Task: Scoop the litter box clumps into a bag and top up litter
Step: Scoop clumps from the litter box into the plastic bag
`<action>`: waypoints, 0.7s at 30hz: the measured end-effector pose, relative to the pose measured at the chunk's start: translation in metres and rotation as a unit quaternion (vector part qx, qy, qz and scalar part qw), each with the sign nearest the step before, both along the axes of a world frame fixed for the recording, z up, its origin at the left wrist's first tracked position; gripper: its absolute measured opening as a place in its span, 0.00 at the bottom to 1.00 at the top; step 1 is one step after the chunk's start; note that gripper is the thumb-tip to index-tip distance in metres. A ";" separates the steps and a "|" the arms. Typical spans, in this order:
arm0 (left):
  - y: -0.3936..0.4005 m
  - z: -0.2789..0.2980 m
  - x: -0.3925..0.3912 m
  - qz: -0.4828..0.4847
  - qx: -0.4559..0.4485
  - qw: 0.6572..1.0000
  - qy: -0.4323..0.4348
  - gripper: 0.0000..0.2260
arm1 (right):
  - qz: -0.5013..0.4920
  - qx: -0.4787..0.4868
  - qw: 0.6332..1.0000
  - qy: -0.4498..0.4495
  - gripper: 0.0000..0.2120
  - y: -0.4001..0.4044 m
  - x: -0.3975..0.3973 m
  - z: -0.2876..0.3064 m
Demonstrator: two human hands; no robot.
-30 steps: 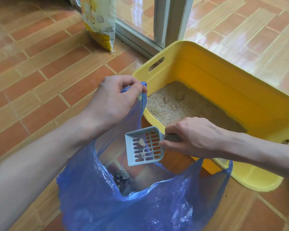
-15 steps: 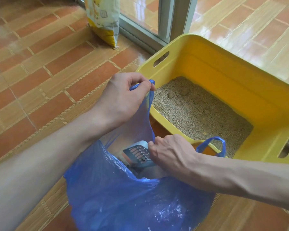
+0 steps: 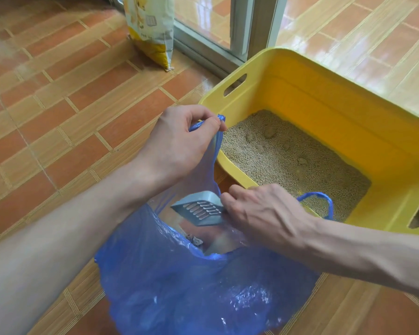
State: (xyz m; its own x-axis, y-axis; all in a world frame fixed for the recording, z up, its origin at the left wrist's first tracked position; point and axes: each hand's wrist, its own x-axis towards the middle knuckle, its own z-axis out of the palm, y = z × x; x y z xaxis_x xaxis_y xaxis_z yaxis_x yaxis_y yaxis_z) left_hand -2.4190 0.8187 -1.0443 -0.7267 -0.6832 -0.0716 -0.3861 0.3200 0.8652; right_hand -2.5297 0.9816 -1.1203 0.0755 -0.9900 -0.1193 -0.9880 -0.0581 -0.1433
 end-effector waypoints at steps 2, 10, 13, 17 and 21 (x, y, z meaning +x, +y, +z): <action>0.000 0.000 -0.001 0.006 0.002 1.000 0.000 0.10 | -0.031 -0.028 0.999 0.010 0.22 -0.001 -0.005 0.018; 0.001 0.000 -0.007 0.009 0.021 1.000 0.012 0.11 | -0.168 -0.007 0.979 0.115 0.23 0.033 -0.082 0.088; 0.001 0.000 -0.009 0.012 0.019 1.000 0.003 0.10 | -0.213 0.029 0.969 0.118 0.19 0.042 -0.115 0.101; 0.002 -0.001 -0.009 0.010 0.018 1.000 0.008 0.10 | -0.279 0.120 0.931 0.201 0.20 0.039 -0.152 0.081; 0.000 -0.002 -0.006 0.013 0.027 1.000 0.008 0.11 | -0.298 0.130 0.911 0.252 0.23 0.044 -0.187 0.041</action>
